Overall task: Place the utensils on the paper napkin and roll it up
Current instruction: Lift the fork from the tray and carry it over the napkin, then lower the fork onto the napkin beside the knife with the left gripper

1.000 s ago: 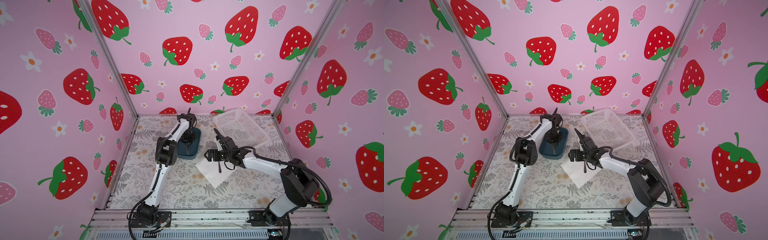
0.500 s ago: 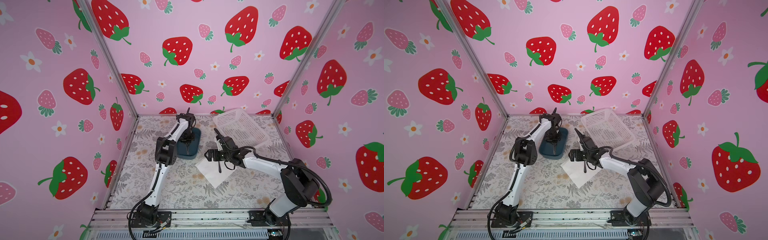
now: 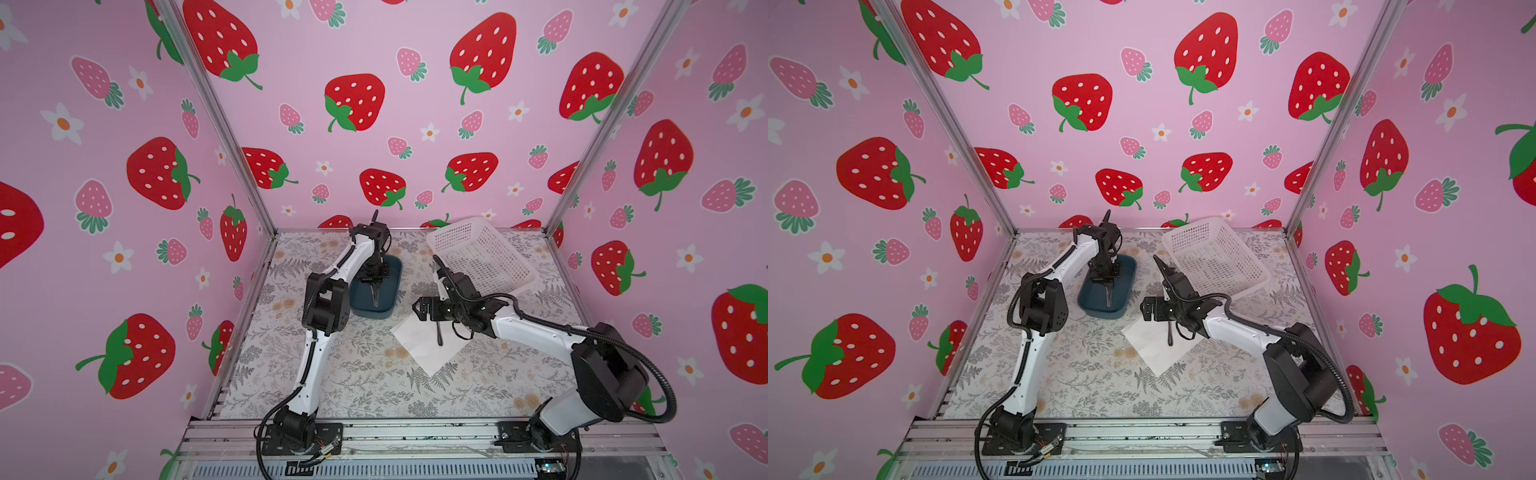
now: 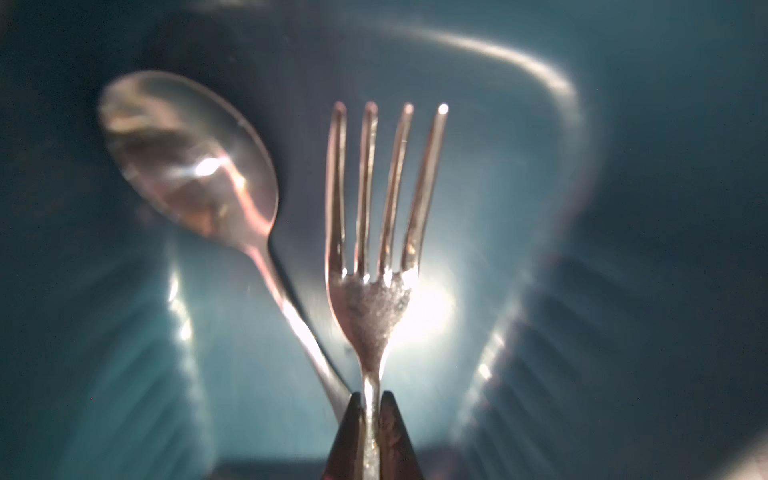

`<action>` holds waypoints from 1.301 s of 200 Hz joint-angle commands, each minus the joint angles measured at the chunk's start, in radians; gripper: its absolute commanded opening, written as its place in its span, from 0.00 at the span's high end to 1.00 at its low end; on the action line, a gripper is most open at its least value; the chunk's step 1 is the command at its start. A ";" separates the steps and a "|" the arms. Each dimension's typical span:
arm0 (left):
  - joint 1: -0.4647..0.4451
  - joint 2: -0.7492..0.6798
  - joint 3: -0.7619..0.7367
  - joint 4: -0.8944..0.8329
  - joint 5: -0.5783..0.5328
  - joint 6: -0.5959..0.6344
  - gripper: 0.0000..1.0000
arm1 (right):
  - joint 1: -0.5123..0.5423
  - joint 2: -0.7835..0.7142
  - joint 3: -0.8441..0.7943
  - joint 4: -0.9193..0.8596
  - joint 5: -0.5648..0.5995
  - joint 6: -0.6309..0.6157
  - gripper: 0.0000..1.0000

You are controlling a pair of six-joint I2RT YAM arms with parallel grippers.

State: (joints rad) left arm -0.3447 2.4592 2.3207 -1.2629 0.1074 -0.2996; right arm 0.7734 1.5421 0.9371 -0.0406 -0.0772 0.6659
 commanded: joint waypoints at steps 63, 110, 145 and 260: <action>-0.078 -0.227 -0.140 0.029 0.010 -0.063 0.90 | -0.043 -0.156 -0.087 -0.019 0.161 0.096 0.00; -0.176 -0.337 -0.247 0.091 0.055 -0.137 0.90 | -0.082 -0.242 -0.148 -0.027 0.206 0.137 0.00; -0.266 -0.378 -0.350 0.186 0.101 -0.199 0.90 | -0.111 -0.299 -0.199 -0.037 0.228 0.179 0.00; -0.396 -0.302 -0.570 0.436 0.179 -0.398 0.89 | -0.138 -0.344 -0.303 0.002 0.156 0.238 0.00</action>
State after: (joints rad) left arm -0.7368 2.1246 1.7565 -0.8795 0.2642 -0.6460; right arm 0.6449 1.1984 0.6483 -0.0589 0.1040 0.8715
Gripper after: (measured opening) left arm 0.106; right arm 0.994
